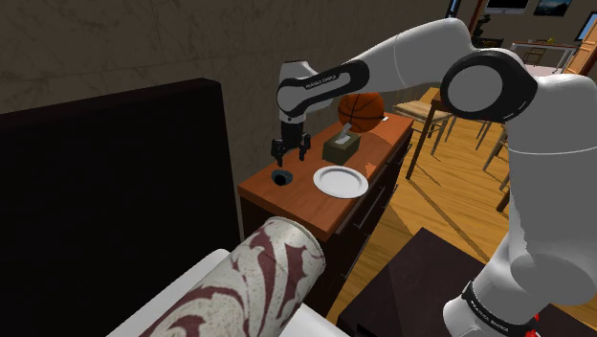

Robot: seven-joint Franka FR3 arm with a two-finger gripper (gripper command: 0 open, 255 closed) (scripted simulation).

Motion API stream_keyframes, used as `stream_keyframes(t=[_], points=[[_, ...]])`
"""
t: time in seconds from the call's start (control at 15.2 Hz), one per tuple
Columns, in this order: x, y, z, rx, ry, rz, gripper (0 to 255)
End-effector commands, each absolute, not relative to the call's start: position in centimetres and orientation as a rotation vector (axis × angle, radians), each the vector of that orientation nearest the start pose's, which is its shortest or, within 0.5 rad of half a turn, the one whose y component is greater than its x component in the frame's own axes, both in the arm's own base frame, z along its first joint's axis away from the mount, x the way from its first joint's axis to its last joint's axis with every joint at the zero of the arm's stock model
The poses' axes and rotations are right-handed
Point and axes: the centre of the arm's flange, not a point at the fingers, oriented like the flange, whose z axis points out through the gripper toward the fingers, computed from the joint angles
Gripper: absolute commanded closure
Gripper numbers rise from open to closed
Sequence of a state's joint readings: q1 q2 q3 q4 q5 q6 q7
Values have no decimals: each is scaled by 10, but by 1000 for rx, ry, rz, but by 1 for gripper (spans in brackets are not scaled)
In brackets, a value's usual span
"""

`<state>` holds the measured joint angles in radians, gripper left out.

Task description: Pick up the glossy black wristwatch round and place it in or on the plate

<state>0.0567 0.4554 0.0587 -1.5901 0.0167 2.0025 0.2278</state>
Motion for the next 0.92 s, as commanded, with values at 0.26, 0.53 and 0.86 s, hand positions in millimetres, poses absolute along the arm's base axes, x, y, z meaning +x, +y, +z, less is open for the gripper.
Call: stream_keyframes(t=[0.26, 0.53, 0.86], points=[[672, 77, 334, -3100, 195, 76, 0], [672, 77, 334, -3100, 195, 76, 0], [672, 76, 333, -3100, 195, 76, 255]])
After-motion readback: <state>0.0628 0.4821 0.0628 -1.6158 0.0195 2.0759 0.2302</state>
